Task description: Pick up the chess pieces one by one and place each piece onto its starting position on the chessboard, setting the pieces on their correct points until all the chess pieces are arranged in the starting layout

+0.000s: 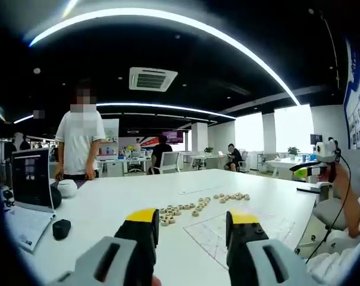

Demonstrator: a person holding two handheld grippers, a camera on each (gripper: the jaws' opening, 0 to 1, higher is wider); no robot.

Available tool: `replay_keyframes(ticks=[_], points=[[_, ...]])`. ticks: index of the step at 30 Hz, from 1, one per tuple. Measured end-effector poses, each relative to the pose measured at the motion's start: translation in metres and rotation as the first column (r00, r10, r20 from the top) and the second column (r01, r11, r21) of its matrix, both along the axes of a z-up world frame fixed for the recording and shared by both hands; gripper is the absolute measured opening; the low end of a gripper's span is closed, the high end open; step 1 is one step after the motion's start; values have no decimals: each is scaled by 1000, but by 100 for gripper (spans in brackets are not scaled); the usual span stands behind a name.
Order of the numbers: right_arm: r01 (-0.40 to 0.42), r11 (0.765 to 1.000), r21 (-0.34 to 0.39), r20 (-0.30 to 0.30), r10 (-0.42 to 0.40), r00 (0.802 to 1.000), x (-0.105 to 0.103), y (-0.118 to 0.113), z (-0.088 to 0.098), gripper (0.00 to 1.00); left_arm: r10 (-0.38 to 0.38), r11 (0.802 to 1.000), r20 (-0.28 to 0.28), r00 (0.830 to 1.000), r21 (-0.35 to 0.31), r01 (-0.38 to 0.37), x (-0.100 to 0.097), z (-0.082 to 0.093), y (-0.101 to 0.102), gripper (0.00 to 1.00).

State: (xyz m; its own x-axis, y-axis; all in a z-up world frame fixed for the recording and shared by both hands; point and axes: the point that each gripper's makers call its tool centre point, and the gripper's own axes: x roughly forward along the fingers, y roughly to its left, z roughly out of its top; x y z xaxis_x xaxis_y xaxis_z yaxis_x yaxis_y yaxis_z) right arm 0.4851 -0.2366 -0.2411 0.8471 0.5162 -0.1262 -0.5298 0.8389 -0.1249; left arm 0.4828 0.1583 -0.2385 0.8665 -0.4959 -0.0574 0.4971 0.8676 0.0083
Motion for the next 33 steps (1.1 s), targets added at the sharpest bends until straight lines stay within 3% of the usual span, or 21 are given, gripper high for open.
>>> replay_keyframes(ticks=[19,33], points=[[1,1000,4,12,-2,1000,-4,-3,5,35,-16,1000,-33,999,18,17,6,-14,-10,42],[-5,1000,-8,13,5,1000,-4,-1,6,35,-3,1000,-37,999,20,4,9,-17,-6,42]])
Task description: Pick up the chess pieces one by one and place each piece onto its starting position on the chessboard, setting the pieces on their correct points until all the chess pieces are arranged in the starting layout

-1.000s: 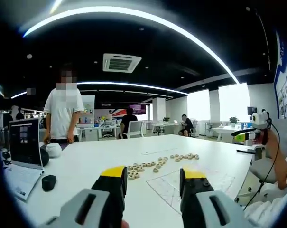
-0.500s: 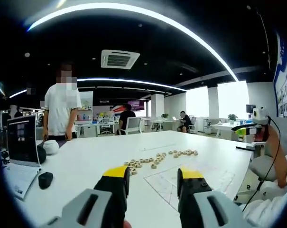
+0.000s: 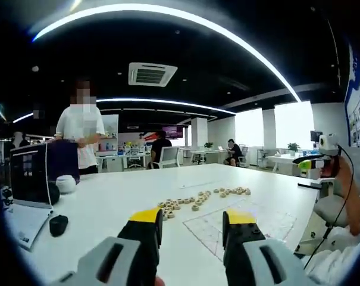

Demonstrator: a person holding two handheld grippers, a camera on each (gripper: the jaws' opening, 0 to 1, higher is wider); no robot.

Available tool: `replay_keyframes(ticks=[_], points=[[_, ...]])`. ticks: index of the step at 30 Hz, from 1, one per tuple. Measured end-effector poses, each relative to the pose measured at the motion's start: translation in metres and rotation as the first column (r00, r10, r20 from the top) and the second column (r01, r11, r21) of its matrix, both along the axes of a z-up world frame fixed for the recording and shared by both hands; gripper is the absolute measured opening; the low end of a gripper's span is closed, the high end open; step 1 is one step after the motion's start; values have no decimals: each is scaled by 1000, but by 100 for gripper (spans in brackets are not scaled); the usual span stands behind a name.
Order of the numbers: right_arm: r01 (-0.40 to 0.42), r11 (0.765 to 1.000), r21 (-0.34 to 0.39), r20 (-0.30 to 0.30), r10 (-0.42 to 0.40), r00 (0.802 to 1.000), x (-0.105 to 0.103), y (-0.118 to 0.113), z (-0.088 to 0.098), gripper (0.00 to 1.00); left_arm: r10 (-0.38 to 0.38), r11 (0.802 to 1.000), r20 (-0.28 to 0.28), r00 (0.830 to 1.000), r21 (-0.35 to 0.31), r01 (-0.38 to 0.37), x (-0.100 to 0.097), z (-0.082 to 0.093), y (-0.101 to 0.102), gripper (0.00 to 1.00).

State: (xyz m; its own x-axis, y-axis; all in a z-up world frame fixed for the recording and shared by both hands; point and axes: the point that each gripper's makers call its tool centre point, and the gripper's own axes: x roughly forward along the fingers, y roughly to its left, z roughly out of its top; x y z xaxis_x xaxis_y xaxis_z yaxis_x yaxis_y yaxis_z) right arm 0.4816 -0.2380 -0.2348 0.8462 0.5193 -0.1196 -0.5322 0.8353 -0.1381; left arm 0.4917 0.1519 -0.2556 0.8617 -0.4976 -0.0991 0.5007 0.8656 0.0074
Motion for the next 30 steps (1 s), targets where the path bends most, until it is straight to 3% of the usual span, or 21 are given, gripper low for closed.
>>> replay_keyframes(ticks=[8,14,22,27,30], points=[[0,1000,-6,-2,0,1000,-2,1,-1,35,-2,1000,-42,999,16,3,16,-22,-3,42],[9,1000,-4,-3,-9,1000,-1,-2,-1,35,16,1000,-67,998,-4,-17,38,-42,1,41],[4,1000,-5,-4,-4,1000,-1,0,-2,35,-17,999,-91,996,-40,13,73,-58,-12,36],[6,1000,-4,-7,-6,1000,1,-2,-3,35,-29,1000,-146,989,-10,28,96,-71,-22,32],[7,1000,-4,-6,-7,1000,1,-3,-2,35,-48,999,-211,976,7,50,112,-88,-30,32]])
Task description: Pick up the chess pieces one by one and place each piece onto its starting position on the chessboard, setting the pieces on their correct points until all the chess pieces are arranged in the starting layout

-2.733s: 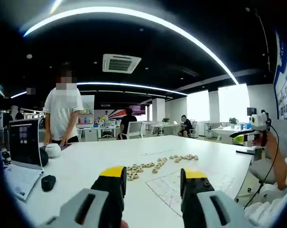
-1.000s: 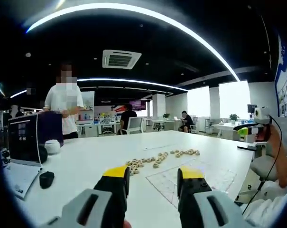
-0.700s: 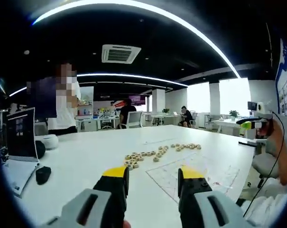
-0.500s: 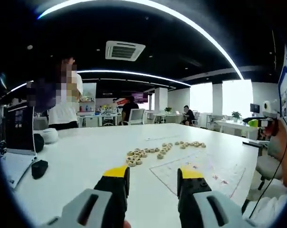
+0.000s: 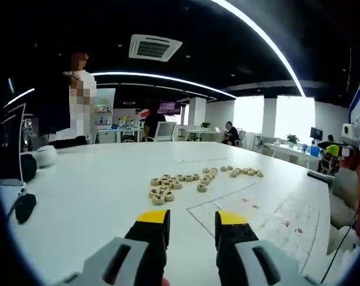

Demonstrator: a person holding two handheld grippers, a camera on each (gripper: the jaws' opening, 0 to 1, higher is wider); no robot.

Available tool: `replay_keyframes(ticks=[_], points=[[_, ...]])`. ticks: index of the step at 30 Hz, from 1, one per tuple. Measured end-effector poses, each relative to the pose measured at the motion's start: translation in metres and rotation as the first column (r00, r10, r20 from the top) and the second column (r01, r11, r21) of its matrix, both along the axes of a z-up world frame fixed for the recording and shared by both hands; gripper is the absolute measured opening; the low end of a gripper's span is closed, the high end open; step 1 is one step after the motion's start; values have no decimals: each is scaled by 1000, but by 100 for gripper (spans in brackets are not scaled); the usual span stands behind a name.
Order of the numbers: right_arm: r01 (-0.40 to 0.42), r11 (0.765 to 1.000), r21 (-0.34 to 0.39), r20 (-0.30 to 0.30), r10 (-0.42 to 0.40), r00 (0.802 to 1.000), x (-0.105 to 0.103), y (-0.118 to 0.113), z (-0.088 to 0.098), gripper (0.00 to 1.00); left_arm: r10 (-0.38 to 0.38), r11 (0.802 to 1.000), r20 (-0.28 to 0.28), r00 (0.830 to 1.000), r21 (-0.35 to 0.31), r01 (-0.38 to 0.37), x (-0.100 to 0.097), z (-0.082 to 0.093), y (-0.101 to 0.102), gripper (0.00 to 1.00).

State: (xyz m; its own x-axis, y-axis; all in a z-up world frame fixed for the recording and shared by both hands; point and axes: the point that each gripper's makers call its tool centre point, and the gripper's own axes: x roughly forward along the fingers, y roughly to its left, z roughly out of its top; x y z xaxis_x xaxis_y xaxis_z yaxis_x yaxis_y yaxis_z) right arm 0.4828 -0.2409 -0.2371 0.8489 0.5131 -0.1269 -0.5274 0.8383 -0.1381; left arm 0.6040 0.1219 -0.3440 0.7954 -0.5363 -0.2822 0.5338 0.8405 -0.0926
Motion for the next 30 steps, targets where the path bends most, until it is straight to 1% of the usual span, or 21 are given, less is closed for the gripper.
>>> replay_keyframes(ticks=[3,5,7,9,11,13,15,16,18,20,23,28,30], points=[[1,1000,2,1,-1,1000,0,-1,0,35,-10,1000,-46,999,10,11,15,-15,-7,32],[2,1000,3,2,-2,1000,0,-2,1,35,-14,999,-63,998,34,16,26,-23,-11,32],[3,1000,3,0,-3,1000,0,-3,0,35,-18,999,-73,997,39,21,34,-28,-15,32],[4,1000,4,-1,-4,1000,1,-4,0,35,-18,999,-88,996,28,20,42,-30,-21,32],[6,1000,6,0,-6,1000,1,-4,0,35,-19,999,-97,995,29,22,45,-33,-31,32],[4,1000,5,0,-4,1000,1,-4,0,35,-27,999,-131,991,42,33,51,-40,-37,32],[2,1000,4,0,-2,1000,1,-3,0,35,-23,998,-148,989,50,31,64,-44,-39,32],[2,1000,4,0,-2,1000,1,-3,0,35,-17,998,-152,988,62,27,67,-46,-40,32],[3,1000,3,1,-3,1000,1,-3,0,35,-7,998,-154,988,66,18,74,-48,-42,32],[4,1000,2,3,-4,1000,0,-4,0,35,14,998,-160,987,68,-3,81,-50,-42,32],[6,1000,4,4,-6,1000,1,-5,1,35,57,995,-164,985,95,-42,89,-56,-39,33],[8,1000,5,1,-8,1000,2,-6,0,35,110,990,-146,983,103,-96,105,-56,-34,33],[7,1000,6,0,-7,1000,2,-5,-1,35,128,988,-146,981,105,-113,110,-59,-34,33]])
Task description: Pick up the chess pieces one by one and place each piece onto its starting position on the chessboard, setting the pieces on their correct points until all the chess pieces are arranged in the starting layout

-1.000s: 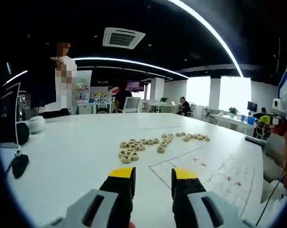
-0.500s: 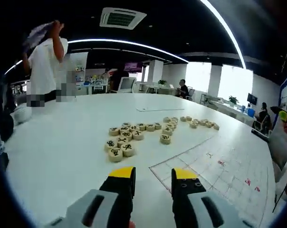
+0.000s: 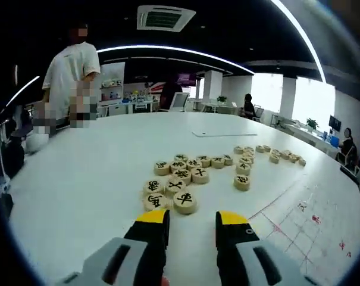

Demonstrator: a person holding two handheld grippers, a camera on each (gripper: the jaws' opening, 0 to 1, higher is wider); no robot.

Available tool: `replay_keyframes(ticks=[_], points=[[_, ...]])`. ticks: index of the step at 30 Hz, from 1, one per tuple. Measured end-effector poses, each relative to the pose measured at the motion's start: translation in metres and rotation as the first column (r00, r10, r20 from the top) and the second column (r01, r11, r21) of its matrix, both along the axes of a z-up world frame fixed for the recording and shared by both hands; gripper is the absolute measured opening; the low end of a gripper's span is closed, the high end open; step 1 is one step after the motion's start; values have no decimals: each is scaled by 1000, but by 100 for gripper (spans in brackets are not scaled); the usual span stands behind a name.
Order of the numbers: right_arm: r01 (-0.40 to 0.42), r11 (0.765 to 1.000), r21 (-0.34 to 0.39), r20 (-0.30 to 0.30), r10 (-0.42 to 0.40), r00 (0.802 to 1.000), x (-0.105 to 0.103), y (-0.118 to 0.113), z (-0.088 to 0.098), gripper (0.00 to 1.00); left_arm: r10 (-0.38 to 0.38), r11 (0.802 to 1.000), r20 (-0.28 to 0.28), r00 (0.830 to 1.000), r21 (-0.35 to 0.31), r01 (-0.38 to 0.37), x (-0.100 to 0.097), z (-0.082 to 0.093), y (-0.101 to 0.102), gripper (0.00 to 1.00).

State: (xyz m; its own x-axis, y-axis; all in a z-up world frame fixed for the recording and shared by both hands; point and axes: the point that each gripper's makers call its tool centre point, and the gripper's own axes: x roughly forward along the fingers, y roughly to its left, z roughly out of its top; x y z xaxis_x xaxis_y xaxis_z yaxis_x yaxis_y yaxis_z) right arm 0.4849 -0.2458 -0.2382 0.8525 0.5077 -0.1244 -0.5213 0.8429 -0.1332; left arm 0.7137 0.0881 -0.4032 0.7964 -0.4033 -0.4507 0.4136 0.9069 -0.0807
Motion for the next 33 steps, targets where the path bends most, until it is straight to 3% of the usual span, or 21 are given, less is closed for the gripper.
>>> replay_keyframes(ticks=[5,8,11,17,29,33], points=[[-6,1000,-3,-1,6,1000,-1,2,-1,35,39,999,23,999,4,-39,14,-1,3,33],[-6,1000,-3,-1,6,1000,0,2,-1,35,52,998,48,997,18,-53,18,-1,4,26],[-5,1000,-1,-2,5,1000,0,2,-2,35,37,999,69,997,29,-39,17,0,1,20],[-5,1000,-2,-3,5,1000,0,2,-2,35,7,999,89,996,53,-12,13,2,-3,20],[-2,1000,-5,-4,2,1000,1,2,-3,35,11,1000,96,995,-5,-10,-8,30,2,20],[-5,1000,-8,-7,5,1000,0,2,-3,35,-37,999,96,995,-8,38,-25,38,-3,20]])
